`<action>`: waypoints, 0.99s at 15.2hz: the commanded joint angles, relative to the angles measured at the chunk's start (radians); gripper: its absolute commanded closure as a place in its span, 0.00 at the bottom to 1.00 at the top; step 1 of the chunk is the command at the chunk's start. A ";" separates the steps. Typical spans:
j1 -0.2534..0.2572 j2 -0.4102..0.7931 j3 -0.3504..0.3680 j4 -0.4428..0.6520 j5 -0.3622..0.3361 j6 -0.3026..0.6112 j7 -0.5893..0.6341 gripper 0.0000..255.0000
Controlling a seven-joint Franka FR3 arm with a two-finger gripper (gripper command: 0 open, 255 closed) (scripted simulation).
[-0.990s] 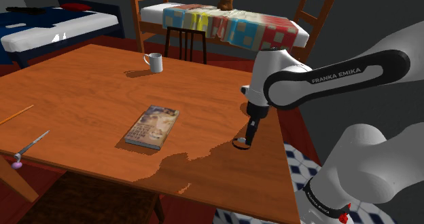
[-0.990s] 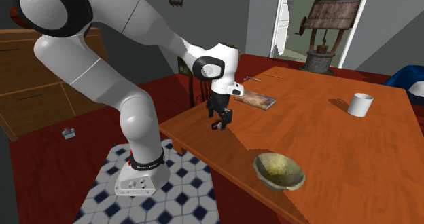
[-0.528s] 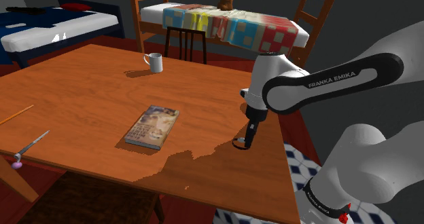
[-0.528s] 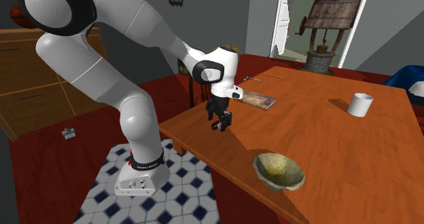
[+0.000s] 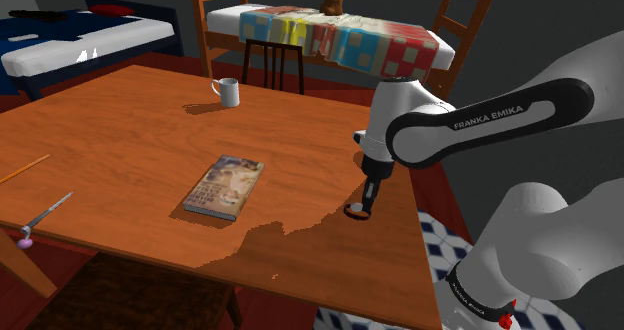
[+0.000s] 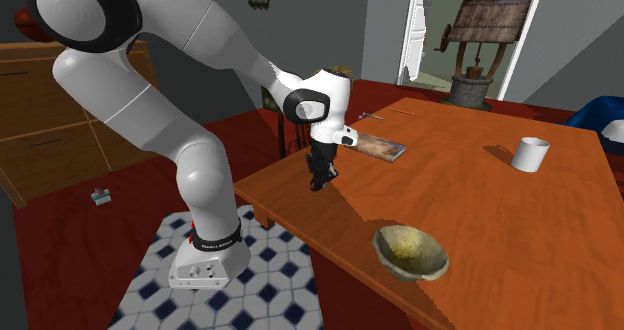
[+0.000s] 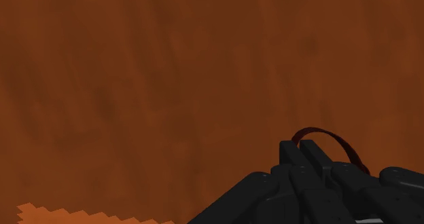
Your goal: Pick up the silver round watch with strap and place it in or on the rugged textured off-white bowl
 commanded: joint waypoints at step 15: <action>-0.004 -0.096 0.001 0.096 -0.009 -0.191 0.014 1.00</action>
